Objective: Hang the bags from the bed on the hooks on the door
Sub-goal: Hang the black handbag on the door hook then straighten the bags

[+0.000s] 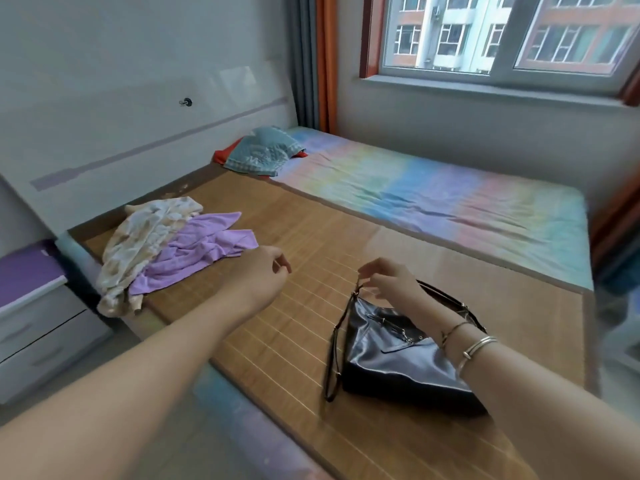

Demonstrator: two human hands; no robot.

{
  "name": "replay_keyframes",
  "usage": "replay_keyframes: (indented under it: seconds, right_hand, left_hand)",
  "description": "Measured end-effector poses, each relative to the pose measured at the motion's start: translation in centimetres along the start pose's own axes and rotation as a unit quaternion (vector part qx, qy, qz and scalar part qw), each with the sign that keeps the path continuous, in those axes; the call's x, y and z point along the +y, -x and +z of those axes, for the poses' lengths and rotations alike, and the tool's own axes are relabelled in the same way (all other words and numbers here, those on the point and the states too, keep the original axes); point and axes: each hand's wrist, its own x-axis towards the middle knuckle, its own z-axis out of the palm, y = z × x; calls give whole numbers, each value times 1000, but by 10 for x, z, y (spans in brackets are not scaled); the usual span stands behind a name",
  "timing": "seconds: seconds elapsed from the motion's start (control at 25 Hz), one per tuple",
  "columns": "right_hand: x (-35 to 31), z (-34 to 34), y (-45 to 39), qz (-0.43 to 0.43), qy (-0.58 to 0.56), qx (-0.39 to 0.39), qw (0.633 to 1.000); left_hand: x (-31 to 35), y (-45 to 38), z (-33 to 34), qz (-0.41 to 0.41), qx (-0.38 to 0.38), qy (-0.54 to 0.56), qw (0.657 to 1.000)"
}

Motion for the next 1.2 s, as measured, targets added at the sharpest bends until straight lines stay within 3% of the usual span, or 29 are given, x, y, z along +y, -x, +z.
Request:
replay_keyframes:
  seconds: [0.28,0.48,0.68,0.84,1.04,1.2]
  right_hand:
    - [162,-124,-143,121,45,49,990]
    - [272,-160,-216,207,59,77,974]
    - [360,-153,-270,213,164,90,959]
    - [397,-134,-296,253,162,94,949]
    - [411,-100,-293,203,340,201,896]
    - [401,-93,-286,193,436,187,859]
  left_hand:
    - [64,-149,201,-36,-137,18,990]
    - [38,-206,314,-108,-185,33,976]
    - [-6,-220,396,-137,-254,34,957]
    - [-31,-221,436,-133,-312,25,940]
    - [-44,-238,458,-123,-347,37,929]
    - [-51,-233,456,-119,-362,21,924]
